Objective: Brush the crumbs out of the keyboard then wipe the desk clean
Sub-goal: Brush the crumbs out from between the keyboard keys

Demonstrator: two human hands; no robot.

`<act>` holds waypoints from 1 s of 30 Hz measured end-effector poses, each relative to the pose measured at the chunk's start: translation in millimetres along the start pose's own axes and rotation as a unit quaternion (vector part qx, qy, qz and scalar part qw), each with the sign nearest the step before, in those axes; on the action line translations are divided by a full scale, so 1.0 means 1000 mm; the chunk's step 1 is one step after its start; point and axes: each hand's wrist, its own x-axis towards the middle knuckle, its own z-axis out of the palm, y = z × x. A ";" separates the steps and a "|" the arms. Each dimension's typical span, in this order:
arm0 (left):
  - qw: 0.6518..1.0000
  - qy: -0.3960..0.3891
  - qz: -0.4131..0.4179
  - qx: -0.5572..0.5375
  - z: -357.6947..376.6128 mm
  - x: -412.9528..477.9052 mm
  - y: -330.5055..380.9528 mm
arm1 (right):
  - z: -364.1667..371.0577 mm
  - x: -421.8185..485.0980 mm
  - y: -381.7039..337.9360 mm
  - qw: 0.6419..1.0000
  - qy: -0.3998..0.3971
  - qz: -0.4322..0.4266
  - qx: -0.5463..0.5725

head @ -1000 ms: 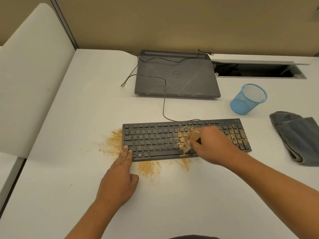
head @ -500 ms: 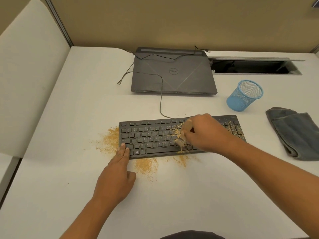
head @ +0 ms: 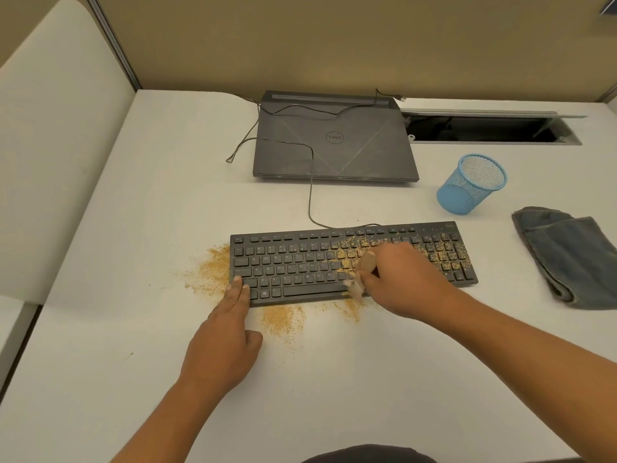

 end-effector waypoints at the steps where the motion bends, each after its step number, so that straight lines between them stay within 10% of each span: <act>1: 1.000 0.002 0.000 0.000 0.000 0.000 0.000 | 0.002 -0.002 0.000 1.000 0.015 0.007 0.010; 6: 1.000 0.005 0.001 0.000 0.001 0.000 0.000 | 0.010 -0.009 -0.004 0.995 0.094 0.033 0.031; 26: 1.000 0.007 0.002 0.000 0.000 -0.001 0.001 | -0.005 -0.005 0.008 0.998 -0.053 -0.017 0.004; 30: 1.000 0.005 0.002 0.009 0.001 0.000 0.001 | -0.013 0.013 0.000 0.994 0.093 -0.007 0.053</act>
